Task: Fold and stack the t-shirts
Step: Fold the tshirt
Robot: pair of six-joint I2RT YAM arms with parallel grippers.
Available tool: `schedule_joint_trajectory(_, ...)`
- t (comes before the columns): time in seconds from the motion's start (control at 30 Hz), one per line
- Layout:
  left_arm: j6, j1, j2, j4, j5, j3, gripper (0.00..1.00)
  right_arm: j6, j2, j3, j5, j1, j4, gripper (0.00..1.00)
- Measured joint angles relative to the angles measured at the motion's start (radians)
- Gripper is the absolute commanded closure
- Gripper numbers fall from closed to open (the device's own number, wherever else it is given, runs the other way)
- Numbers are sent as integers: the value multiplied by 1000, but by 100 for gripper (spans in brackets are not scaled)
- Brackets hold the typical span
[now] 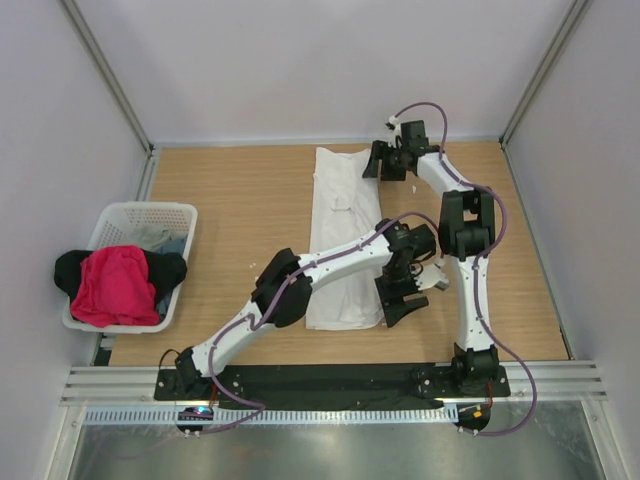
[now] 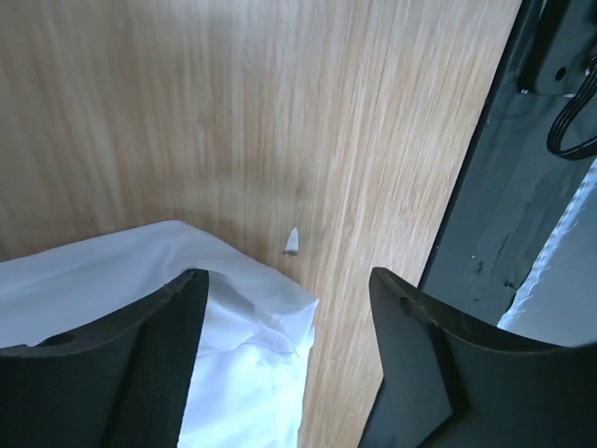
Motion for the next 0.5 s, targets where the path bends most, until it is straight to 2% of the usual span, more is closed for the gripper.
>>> schedule_joint_trajectory(0.17,-3,52,-42,1,11,19,22,-24,-174,-160,91,-41,-53,29)
schedule_joint_trajectory(0.2,-3,70,-72,4,9,5,17,-25,-233,-208,106,-61,-61,29)
schedule_joint_trajectory(0.23,-3,85,-104,4,8,-11,1,-26,-332,-287,121,-84,-63,28)
schedule_joint_trajectory(0.4,-87,172,-473,101,-24,-272,0,-21,-688,-531,124,-208,-96,29)
schedule_joint_trajectory(0.5,-156,191,-665,163,-89,-364,0,-3,-863,-652,68,-224,-153,30)
